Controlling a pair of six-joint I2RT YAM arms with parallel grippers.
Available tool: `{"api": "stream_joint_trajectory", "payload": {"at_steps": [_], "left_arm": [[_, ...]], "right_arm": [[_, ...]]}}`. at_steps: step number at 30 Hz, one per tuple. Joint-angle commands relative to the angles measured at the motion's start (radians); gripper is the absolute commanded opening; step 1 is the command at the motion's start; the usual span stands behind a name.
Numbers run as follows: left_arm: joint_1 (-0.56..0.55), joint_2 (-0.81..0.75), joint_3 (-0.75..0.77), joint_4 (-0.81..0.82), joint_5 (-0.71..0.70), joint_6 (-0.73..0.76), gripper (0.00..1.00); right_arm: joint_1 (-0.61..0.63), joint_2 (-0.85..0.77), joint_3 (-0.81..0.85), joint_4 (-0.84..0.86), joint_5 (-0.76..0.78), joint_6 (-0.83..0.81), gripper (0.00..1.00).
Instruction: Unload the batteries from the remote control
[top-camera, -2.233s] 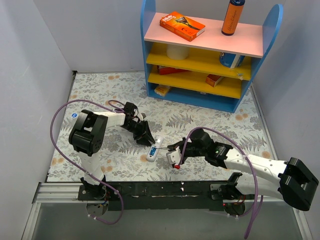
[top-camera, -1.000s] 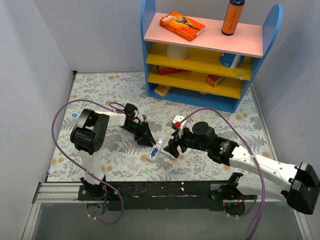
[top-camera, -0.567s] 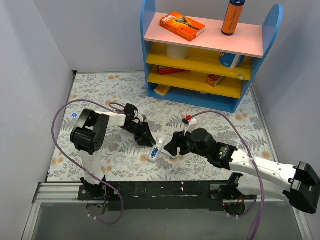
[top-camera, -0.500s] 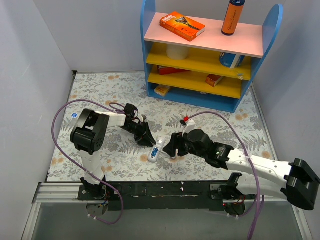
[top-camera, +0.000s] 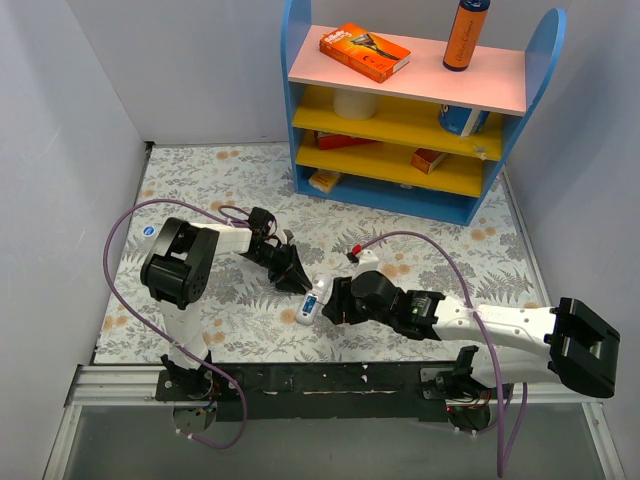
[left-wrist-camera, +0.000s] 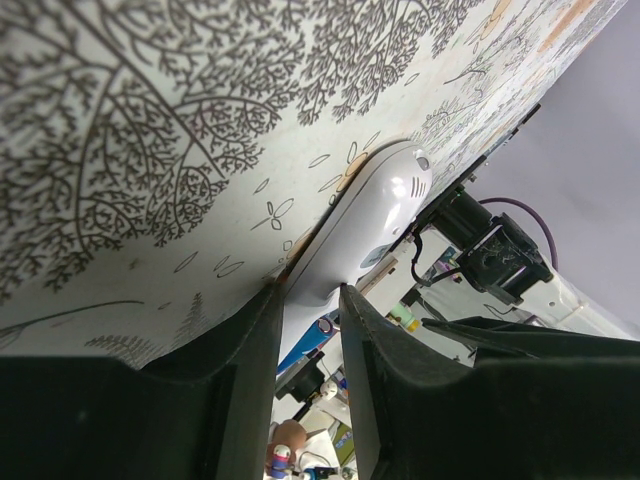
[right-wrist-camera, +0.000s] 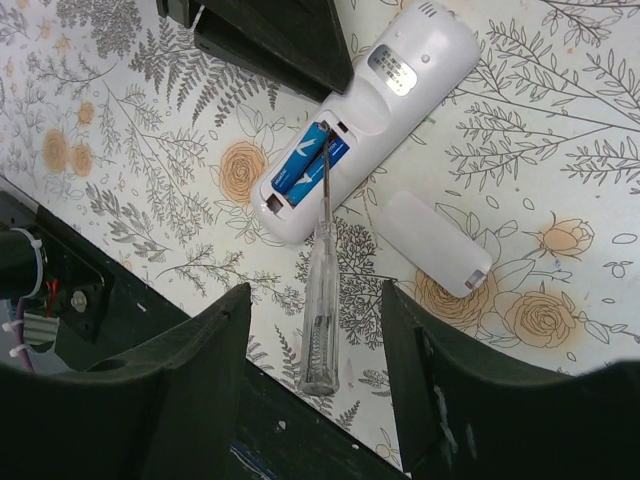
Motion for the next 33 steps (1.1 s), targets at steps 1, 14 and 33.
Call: {"api": "stream_joint_trajectory", "payload": {"at_steps": [1,14,33], "left_arm": [[-0.022,0.069,-0.048,-0.012,-0.239,0.056,0.30],[-0.022,0.069,-0.054,-0.012,-0.249,0.055,0.30],[-0.022,0.099,-0.048,-0.015,-0.261,0.051,0.30]], "right_arm": [[0.017,0.012,0.044,-0.010,0.056,0.038,0.59],[0.035,0.043,0.051,-0.042,0.096,0.052,0.12],[0.032,-0.043,-0.088,0.117,0.061,-0.096,0.01]]}}
